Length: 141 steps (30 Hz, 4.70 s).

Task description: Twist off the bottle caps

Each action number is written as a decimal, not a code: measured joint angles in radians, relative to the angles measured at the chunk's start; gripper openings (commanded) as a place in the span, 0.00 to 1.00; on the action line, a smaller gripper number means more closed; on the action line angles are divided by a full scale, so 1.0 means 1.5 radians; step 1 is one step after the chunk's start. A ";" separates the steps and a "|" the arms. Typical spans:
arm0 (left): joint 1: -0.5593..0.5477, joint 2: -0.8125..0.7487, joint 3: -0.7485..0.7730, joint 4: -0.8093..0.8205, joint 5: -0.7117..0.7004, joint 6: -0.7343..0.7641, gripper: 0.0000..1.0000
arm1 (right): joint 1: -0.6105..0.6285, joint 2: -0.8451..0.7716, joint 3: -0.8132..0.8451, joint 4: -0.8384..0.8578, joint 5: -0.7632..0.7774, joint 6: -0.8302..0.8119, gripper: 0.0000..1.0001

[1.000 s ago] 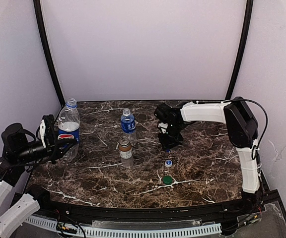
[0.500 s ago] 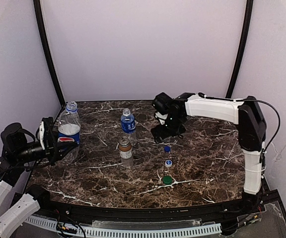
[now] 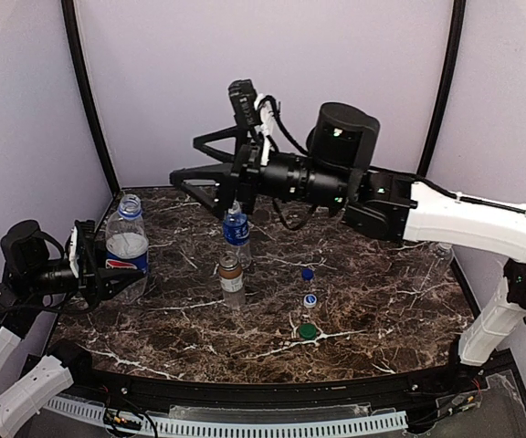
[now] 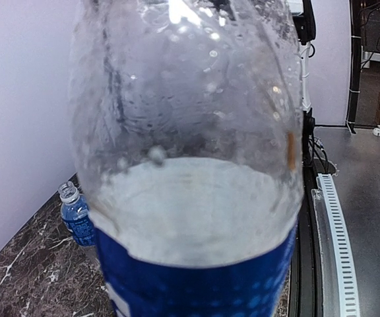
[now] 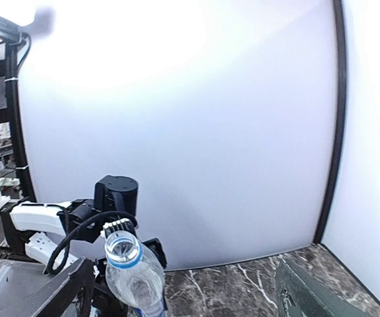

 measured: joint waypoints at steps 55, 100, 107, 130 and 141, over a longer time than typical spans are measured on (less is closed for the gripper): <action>0.040 -0.077 -0.135 0.054 -0.045 -0.157 0.99 | 0.110 0.105 0.045 -0.243 -0.013 -0.129 0.00; 0.116 -0.080 -0.223 0.165 -0.250 -0.228 0.99 | 0.080 0.059 -0.218 -0.087 0.060 -0.125 0.99; 0.118 -0.080 -0.223 0.170 -0.245 -0.228 0.99 | 0.074 0.059 -0.143 -0.130 0.064 -0.107 0.99; 0.120 -0.092 -0.228 0.177 -0.232 -0.231 0.99 | -0.526 -0.118 -0.071 -0.918 0.518 0.204 0.99; 0.120 -0.094 -0.228 0.179 -0.228 -0.231 0.99 | -0.677 -0.181 -0.230 -0.887 0.422 0.150 0.83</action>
